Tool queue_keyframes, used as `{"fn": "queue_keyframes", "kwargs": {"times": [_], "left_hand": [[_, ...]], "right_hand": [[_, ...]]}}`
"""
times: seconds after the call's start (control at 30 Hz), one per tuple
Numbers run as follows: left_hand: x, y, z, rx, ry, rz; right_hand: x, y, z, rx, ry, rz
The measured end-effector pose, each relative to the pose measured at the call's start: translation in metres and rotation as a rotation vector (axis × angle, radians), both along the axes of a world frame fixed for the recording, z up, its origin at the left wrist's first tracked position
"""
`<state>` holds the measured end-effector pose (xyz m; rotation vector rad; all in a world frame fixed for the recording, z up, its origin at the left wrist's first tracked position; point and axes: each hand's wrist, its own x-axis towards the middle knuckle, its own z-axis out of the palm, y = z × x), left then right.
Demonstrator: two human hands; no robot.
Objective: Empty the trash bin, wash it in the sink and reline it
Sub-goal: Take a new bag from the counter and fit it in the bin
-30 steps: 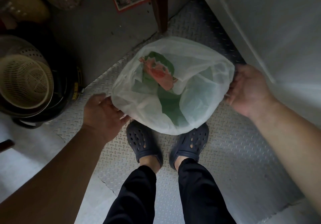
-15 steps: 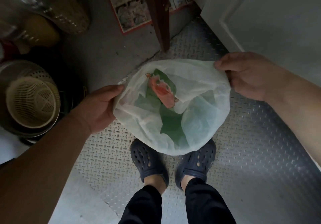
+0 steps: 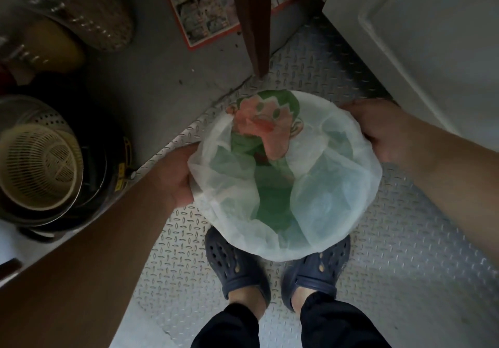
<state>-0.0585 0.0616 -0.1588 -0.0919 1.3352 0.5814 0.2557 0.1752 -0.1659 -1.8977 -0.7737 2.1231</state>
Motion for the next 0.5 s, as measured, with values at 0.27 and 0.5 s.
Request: {"fn": "queue_keyframes", "kwargs": {"times": [0.27,0.5], "left_hand": [[-0.004,-0.028,0.004,-0.033,0.448,0.178],[0.008,-0.084,0.036,-0.024,0.126,0.278]], "right_hand": [[0.023,-0.011,0.018,0.183,-0.216,-0.175],[0.042,-0.066,0.045,-0.046,0.003,-0.135]]}}
